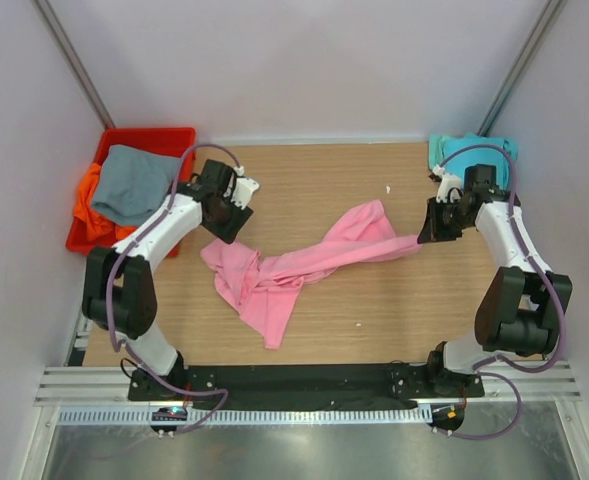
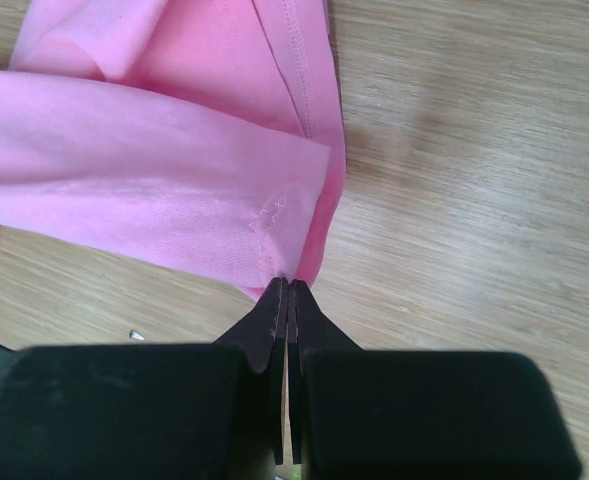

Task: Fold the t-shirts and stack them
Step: Flatten the tshirt out

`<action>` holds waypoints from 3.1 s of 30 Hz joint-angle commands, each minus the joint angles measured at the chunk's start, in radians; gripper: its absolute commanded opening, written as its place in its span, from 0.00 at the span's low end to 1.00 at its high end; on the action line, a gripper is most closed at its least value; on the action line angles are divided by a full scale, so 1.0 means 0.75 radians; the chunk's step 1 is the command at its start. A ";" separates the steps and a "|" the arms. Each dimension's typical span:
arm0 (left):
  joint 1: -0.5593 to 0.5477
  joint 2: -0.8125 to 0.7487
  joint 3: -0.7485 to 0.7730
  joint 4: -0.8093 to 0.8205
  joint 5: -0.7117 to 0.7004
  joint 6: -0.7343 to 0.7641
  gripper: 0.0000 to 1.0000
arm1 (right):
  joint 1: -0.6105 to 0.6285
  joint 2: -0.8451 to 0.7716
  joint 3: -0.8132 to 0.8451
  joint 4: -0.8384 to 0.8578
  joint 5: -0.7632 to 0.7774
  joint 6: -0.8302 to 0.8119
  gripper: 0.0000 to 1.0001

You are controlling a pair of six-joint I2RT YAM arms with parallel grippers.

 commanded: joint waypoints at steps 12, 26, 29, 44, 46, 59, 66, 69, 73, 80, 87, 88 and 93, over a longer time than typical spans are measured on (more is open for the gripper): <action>-0.150 0.259 0.358 -0.099 0.238 -0.089 0.46 | 0.002 0.017 -0.049 0.108 -0.003 -0.002 0.01; -0.185 0.339 0.331 -0.138 0.209 -0.105 0.33 | 0.002 0.044 -0.043 0.124 -0.016 -0.002 0.01; -0.187 0.343 0.317 -0.144 0.215 -0.119 0.34 | 0.002 0.040 -0.045 0.124 -0.016 -0.009 0.01; -0.189 0.337 0.263 -0.130 0.164 -0.130 0.20 | 0.002 0.052 -0.053 0.135 -0.018 -0.009 0.01; -0.189 0.330 0.261 -0.134 0.170 -0.130 0.14 | 0.000 0.050 -0.057 0.137 -0.014 -0.013 0.01; -0.159 0.124 0.404 -0.132 0.019 -0.072 0.00 | -0.008 0.052 -0.043 0.151 -0.014 0.006 0.01; -0.142 -0.038 0.521 -0.062 -0.300 0.014 0.00 | -0.016 0.016 -0.031 0.186 0.007 0.042 0.02; -0.130 -0.101 0.495 -0.019 -0.386 0.003 0.00 | -0.018 -0.001 0.006 0.200 0.003 0.067 0.01; -0.124 -0.164 0.437 0.003 -0.427 -0.017 0.00 | -0.018 0.017 0.047 0.192 -0.014 0.090 0.01; -0.122 -0.295 0.294 -0.023 -0.380 -0.072 0.00 | -0.018 0.020 0.000 0.208 -0.014 0.081 0.01; -0.122 -0.320 0.243 -0.019 -0.335 -0.078 0.00 | -0.018 0.024 0.018 0.194 -0.032 0.092 0.02; -0.122 -0.318 0.241 -0.019 -0.325 -0.082 0.00 | -0.018 0.022 0.018 0.194 -0.032 0.092 0.02; -0.122 -0.353 0.210 0.015 -0.312 -0.091 0.00 | -0.016 0.050 0.026 0.096 -0.046 0.037 0.02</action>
